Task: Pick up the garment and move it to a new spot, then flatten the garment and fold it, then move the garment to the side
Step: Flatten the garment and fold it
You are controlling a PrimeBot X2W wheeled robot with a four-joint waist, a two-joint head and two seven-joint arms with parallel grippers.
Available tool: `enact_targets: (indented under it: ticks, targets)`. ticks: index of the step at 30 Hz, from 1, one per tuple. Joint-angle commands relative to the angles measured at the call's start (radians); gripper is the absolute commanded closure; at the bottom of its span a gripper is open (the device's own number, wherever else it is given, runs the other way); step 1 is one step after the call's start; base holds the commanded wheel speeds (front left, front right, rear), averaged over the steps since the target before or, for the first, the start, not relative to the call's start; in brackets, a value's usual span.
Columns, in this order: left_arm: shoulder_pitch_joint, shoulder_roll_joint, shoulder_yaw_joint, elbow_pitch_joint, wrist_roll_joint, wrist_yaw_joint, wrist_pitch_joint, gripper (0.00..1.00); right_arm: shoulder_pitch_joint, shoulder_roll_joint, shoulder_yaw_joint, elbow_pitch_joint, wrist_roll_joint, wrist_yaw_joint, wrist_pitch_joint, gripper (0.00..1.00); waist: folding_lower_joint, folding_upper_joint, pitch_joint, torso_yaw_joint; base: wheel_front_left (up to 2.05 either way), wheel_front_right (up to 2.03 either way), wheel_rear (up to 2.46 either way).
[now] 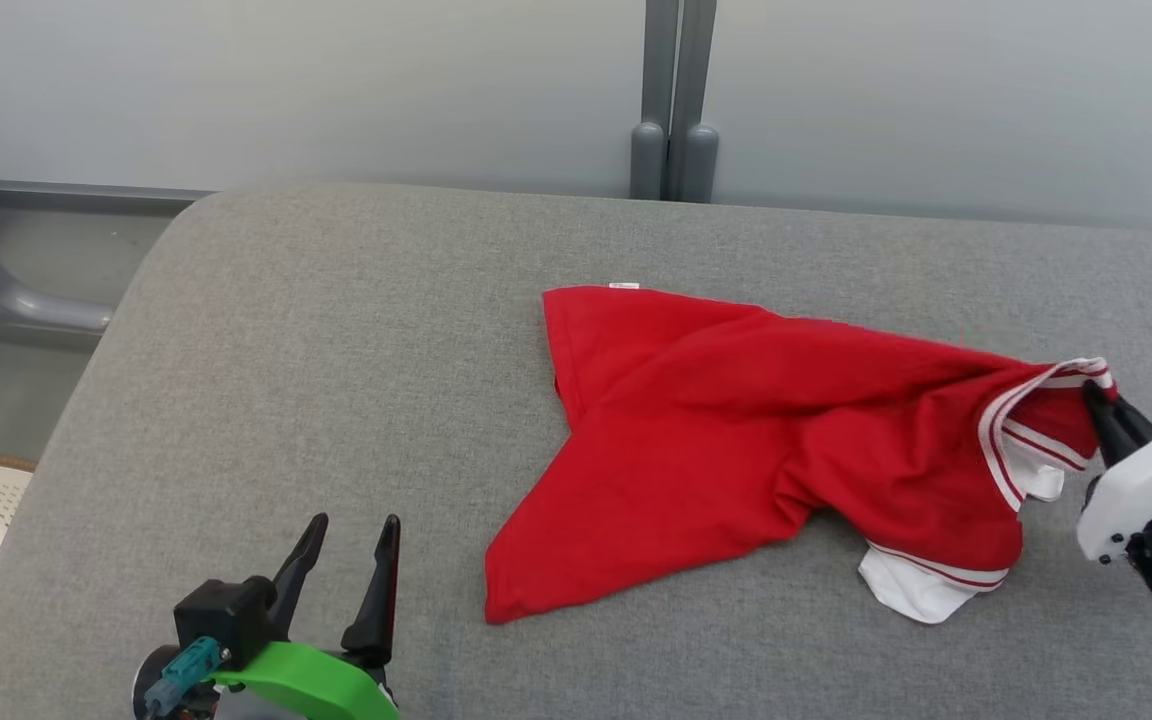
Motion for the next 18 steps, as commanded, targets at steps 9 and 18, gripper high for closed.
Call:
enact_targets:
  ticks: [9,18]
  targets:
    - [0.021,0.015,-0.007,-0.008,-0.01,0.01,0.011,0.0,-0.02,0.038,-0.137,0.117,-0.096,0.0,-0.064,0.0,0.0,0.0,-0.025,-0.002,0.0,0.0,0.0]
    - [0.039,0.021,0.005,-0.03,-0.012,0.024,-0.001,0.0,0.131,0.134,-0.271,-0.233,-0.178,0.0,-0.063,0.0,0.0,0.0,-0.045,-0.04,0.0,0.0,0.0]
